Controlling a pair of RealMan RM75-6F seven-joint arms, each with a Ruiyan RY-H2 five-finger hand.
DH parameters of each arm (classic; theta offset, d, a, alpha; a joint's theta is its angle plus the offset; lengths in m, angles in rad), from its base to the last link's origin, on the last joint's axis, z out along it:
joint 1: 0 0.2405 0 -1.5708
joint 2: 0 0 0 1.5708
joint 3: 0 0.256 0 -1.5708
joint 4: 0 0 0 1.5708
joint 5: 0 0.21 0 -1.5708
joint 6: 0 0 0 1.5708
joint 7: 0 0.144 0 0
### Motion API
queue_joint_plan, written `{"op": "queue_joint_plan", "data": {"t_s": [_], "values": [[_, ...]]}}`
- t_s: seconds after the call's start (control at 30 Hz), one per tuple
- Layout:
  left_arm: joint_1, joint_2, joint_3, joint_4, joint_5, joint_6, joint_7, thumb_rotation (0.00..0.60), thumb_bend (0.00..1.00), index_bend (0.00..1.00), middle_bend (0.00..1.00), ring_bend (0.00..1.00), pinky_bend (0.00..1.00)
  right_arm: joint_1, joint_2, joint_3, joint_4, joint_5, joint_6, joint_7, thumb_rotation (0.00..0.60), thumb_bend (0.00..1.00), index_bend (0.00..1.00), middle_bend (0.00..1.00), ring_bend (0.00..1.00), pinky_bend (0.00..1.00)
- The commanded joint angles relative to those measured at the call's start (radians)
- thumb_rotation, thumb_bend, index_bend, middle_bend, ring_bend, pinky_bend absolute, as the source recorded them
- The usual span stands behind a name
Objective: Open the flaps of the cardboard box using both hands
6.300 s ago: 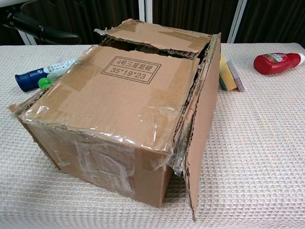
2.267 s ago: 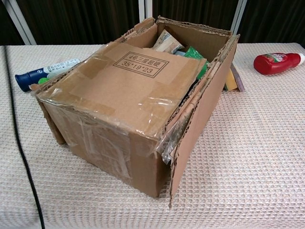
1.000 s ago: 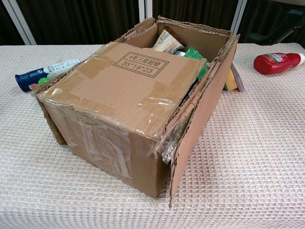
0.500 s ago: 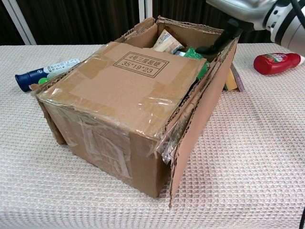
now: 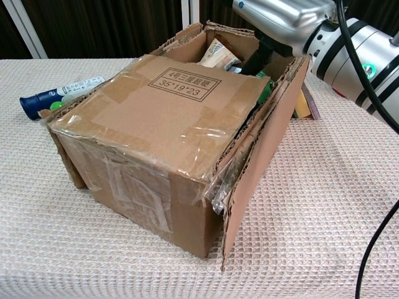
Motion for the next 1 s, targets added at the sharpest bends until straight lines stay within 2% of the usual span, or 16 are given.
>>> {"op": "queue_joint_plan", "data": {"t_s": [0.03,0.27,0.53,0.73,0.87,1.0], "values": [[0.002,-0.004,-0.002,0.003,0.002,-0.003,-0.002,0.304,0.17,0.06,0.11,0.09,0.18,0.0,-0.019,-0.005,0.016,-0.019,0.02,0.049,0.6,0.0,0.0,0.0,0.0,0.0],[0.004,-0.011,-0.011,0.007,0.005,-0.015,-0.001,0.303,0.17,0.06,0.11,0.09,0.18,-0.006,-0.013,0.002,-0.007,-0.027,0.039,0.115,0.6,0.0,0.0,0.0,0.0,0.0],[0.001,-0.017,-0.022,0.004,0.01,-0.026,0.006,0.303,0.17,0.06,0.11,0.09,0.18,-0.019,0.009,0.008,-0.1,0.003,0.032,0.187,0.6,0.0,0.0,0.0,0.0,0.0],[0.0,-0.016,-0.028,-0.002,0.016,-0.03,0.012,0.302,0.17,0.06,0.11,0.08,0.18,-0.032,0.026,0.013,-0.175,-0.025,0.064,0.243,0.6,0.0,0.0,0.0,0.0,0.0],[-0.002,-0.018,-0.031,-0.001,0.018,-0.036,0.016,0.301,0.17,0.06,0.11,0.09,0.18,-0.041,0.037,-0.004,-0.202,-0.072,0.09,0.287,0.6,0.0,0.0,0.0,0.0,0.0],[-0.004,-0.022,-0.033,-0.001,0.018,-0.042,0.018,0.301,0.17,0.06,0.11,0.08,0.18,-0.044,0.05,-0.029,-0.238,-0.078,0.066,0.31,0.6,0.0,0.0,0.0,0.0,0.0]]}}
